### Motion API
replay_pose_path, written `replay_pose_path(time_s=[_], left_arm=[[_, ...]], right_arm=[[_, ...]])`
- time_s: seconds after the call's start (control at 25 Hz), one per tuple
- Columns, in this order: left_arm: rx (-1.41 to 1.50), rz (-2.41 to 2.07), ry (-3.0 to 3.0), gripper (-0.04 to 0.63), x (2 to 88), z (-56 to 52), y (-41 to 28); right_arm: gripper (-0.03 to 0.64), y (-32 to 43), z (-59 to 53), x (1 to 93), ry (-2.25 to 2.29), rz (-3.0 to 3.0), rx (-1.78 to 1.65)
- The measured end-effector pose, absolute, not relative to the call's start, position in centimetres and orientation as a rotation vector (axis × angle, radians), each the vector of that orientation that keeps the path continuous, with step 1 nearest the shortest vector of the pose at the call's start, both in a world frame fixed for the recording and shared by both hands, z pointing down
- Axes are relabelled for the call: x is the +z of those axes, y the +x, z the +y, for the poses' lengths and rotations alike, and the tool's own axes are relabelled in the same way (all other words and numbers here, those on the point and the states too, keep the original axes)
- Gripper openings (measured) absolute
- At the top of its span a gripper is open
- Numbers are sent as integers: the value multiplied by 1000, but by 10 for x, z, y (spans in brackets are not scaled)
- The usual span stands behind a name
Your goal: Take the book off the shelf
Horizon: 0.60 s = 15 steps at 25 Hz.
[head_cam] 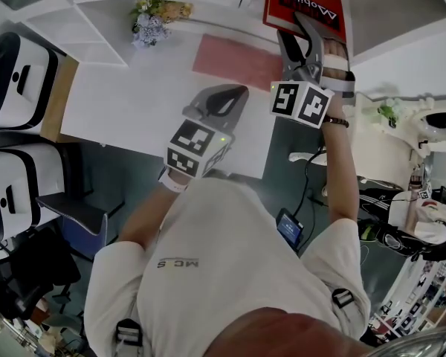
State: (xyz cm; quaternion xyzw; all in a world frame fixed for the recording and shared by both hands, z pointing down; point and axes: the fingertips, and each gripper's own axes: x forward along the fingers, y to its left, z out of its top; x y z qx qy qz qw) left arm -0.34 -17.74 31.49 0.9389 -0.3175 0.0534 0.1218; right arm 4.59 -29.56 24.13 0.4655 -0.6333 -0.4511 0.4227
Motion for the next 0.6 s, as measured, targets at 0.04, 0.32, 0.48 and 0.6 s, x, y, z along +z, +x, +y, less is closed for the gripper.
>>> replay_pose_path(time_s=[0.04,0.32,0.48,0.6], left_arm=[[157,-926,2740,2,315,-178,-4],[151,-914,2747,2,314,-177,-11],[149,-902,2750,2,313,-176,-13],[153,-884,2754,2,314,-172,-12]], right_arm=[[189,45,-297,242,1163,-1570,-1135],[173,40,-292,234,1174,-1543,-1175],[170,35,-282,226,1193,-1565,-1196],[170,33,-268,219,1217,-1600,-1203]])
